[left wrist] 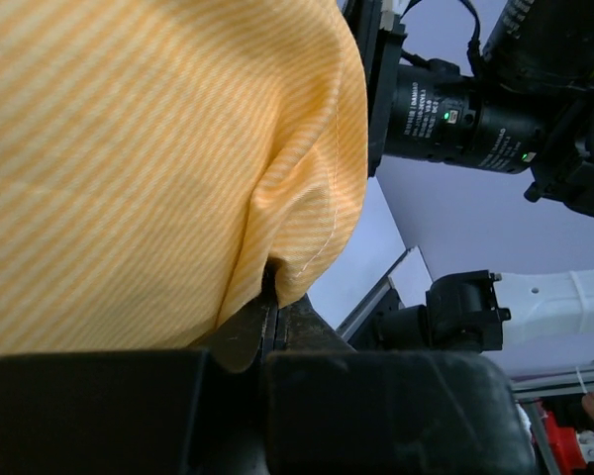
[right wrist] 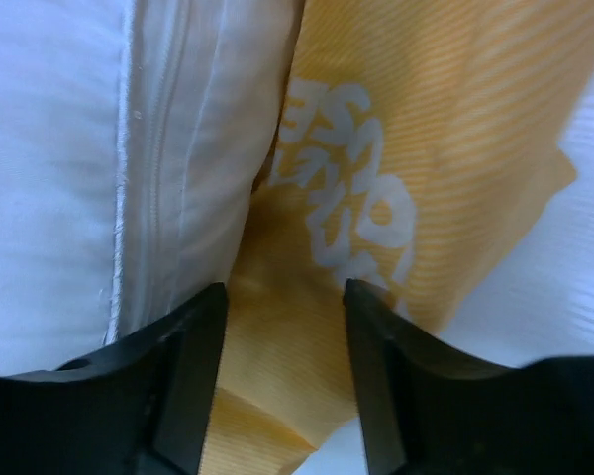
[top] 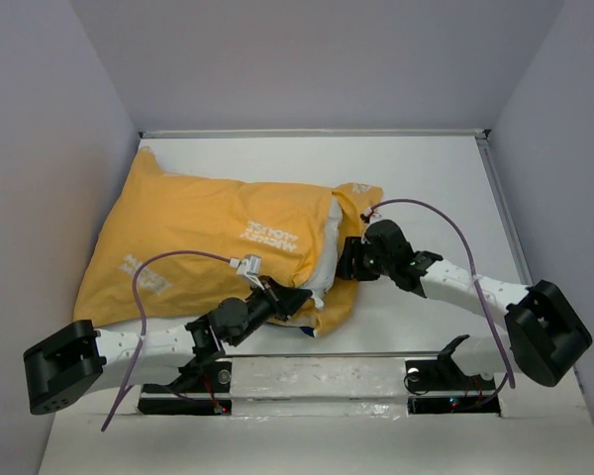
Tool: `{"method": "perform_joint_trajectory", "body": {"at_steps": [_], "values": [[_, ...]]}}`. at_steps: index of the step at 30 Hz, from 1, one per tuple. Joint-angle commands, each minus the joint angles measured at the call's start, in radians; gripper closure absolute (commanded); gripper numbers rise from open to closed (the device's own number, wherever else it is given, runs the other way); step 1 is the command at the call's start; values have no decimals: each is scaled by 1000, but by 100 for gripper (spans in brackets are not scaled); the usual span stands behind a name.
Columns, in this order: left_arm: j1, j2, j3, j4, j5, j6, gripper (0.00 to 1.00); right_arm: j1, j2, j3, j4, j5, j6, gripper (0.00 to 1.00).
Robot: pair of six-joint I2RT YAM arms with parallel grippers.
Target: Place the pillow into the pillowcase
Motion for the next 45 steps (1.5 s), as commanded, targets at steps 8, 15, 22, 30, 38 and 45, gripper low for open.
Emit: {"method": "perform_joint_trajectory", "body": {"at_steps": [8,15,22,30,38,45], "values": [[20,-34,-86,128,-94,-96,100,117,190,76,40,84,-31,32],[23,1,-95,141,-101,-92,100,152,338,106,-11,196,-42,82],[26,49,-89,154,-101,-77,100,152,279,79,8,245,-10,100],[48,73,-59,127,-132,-37,100,152,-193,2,-50,276,-10,100],[79,98,-29,125,-141,-11,100,152,-411,10,-175,255,-20,100],[83,104,-26,161,-101,-15,100,152,-117,94,-178,179,-40,52]]}}
